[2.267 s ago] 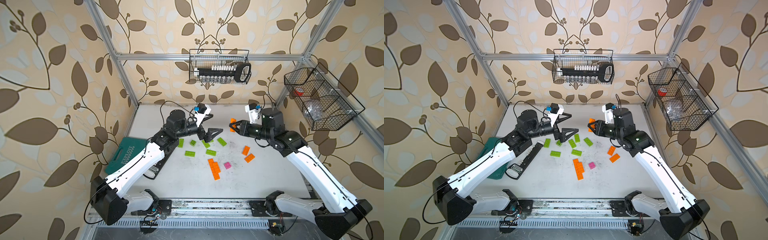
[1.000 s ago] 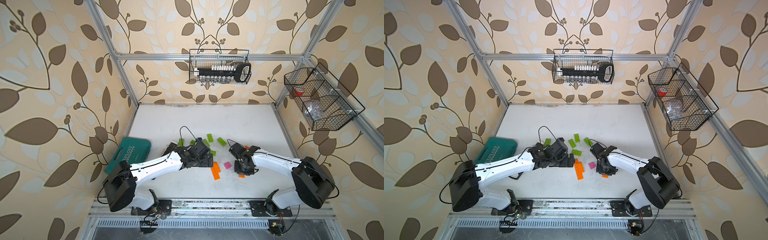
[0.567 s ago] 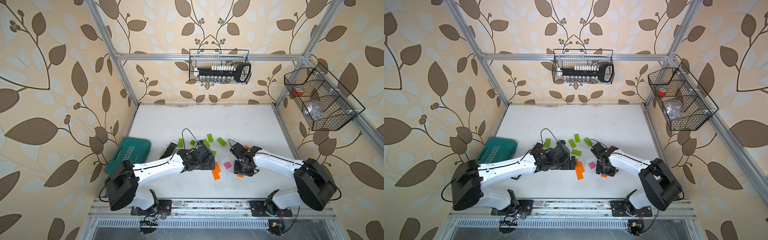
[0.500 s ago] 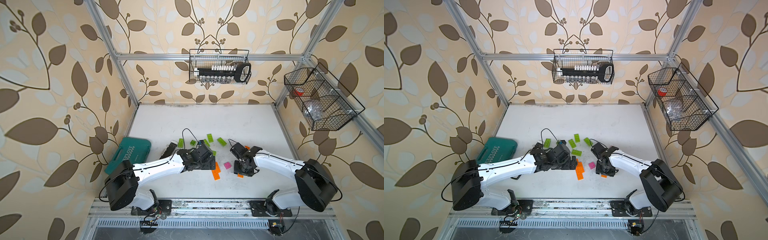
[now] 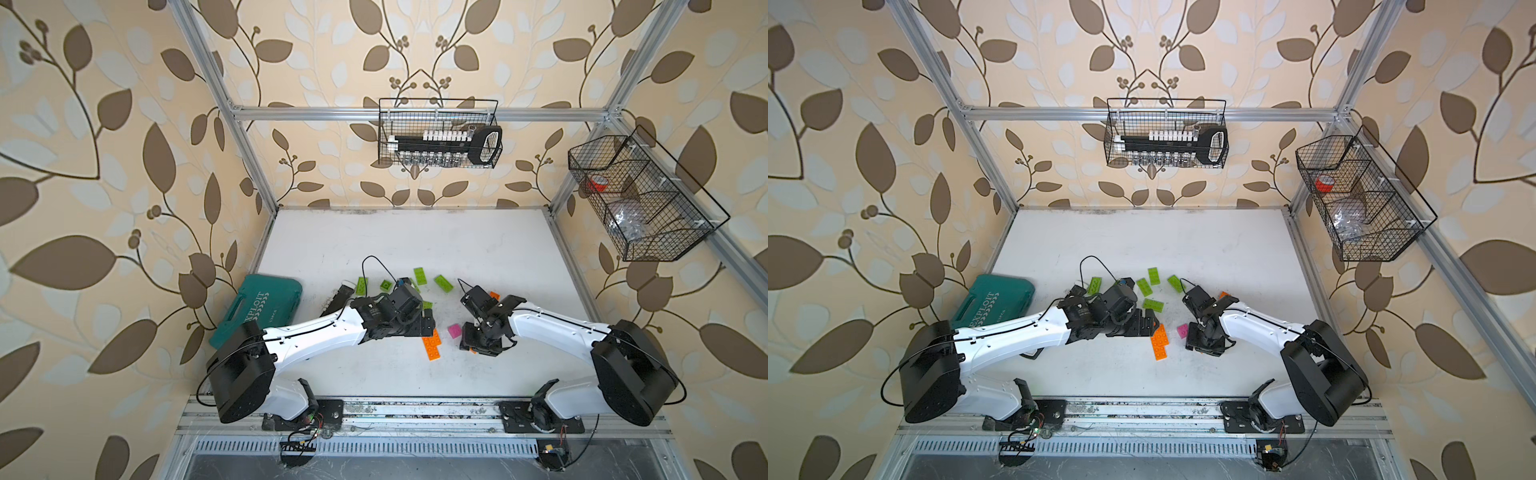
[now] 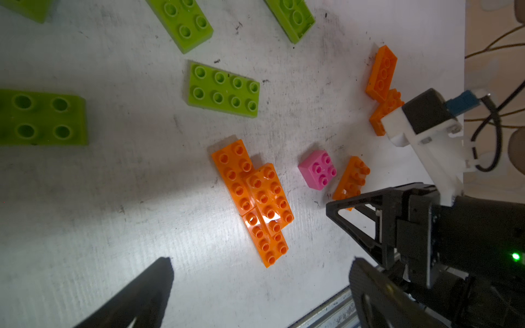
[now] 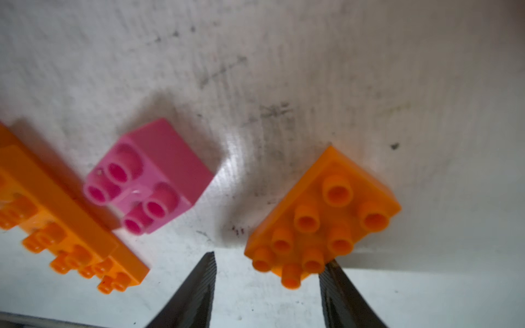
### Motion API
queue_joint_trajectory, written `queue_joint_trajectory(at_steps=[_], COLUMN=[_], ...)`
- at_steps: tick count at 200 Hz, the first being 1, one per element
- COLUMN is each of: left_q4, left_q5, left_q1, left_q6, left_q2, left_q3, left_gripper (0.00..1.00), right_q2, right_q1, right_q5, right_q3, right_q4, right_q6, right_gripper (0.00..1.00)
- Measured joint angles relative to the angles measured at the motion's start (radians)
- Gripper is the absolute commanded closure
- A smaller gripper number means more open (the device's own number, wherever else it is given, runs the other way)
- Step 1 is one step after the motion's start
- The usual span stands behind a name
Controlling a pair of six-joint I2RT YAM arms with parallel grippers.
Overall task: Assemble a small pinwheel with lego
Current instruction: Place the lego brick at the center of the board, then pick up the lego brick from the center of the board.
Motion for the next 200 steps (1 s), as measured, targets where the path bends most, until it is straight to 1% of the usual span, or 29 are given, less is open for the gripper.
queue_joint_trajectory(at_steps=[19,36,50,56,77,97,121,138,167,200], left_q4=[0.014,0.022,0.026,0.024,0.014,0.011,0.021,0.040,0.071,0.074], left_q5=[0.020,0.031,0.031,0.028,0.002,-0.034,-0.082,-0.114,-0.175,-0.222], left_q1=[0.012,0.018,0.016,0.014,-0.026,-0.094,-0.158,-0.180,-0.181,-0.181], left_q6=[0.000,0.003,0.017,0.025,0.048,0.057,0.052,0.045,0.024,0.000], left_q2=[-0.010,-0.011,-0.011,-0.011,-0.011,-0.011,-0.010,-0.010,-0.025,-0.060], left_q3=[-0.019,-0.024,-0.024,-0.024,-0.024,-0.024,-0.025,-0.035,-0.089,-0.125], left_gripper=[0.01,0.01,0.01,0.03,0.08,0.13,0.21,0.22,0.23,0.23], right_q2=[0.000,0.000,-0.006,-0.014,-0.065,-0.089,-0.053,-0.011,0.052,0.104], right_q1=[0.000,0.000,0.003,0.008,0.028,0.032,0.032,0.032,0.032,0.032], right_q5=[-0.020,-0.024,-0.019,-0.014,0.011,0.027,0.029,0.026,0.034,0.056], right_q3=[-0.002,-0.002,0.001,0.005,0.031,0.070,0.113,0.140,0.186,0.197], right_q4=[0.027,0.028,-0.001,-0.021,-0.088,-0.122,-0.129,-0.133,-0.156,-0.183], right_q6=[-0.004,-0.010,-0.020,-0.028,-0.067,-0.126,-0.223,-0.283,-0.373,-0.421], right_gripper=[0.49,0.50,0.52,0.54,0.59,0.66,0.72,0.74,0.76,0.77])
